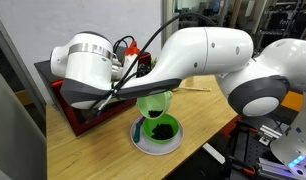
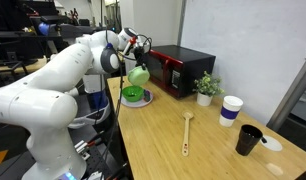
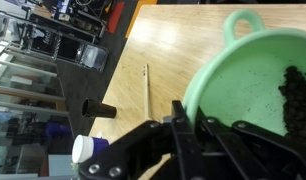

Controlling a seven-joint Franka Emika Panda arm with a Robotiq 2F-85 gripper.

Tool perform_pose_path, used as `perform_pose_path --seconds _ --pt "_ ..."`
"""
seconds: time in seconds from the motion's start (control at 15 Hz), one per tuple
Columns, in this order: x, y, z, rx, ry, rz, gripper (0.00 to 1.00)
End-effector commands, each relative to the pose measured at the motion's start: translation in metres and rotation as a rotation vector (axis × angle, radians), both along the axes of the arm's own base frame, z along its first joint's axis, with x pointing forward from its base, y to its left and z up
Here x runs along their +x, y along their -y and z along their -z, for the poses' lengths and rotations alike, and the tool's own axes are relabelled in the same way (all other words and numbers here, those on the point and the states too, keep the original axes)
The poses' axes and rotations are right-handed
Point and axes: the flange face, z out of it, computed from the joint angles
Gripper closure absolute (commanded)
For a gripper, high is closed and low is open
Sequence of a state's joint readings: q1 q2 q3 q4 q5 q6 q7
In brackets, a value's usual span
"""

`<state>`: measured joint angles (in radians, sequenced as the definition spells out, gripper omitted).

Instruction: Pour the contents in the light-green bowl into the dark-green bowl

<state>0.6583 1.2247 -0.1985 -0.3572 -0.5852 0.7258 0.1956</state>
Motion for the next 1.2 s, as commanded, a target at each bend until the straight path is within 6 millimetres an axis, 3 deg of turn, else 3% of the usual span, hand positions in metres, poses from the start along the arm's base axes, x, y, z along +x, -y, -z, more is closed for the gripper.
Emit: perform_pose_path --seconds 0.0,0.87,1.13 --pt "0.004 0.000 -0.013 0.106 -0.036 -0.037 0.97" --pt "0.037 0.029 -0.004 0.315 -0.107 -0.119 0.97" --pt "0.037 0.028 0.001 0.338 -0.138 -0.145 0.97"
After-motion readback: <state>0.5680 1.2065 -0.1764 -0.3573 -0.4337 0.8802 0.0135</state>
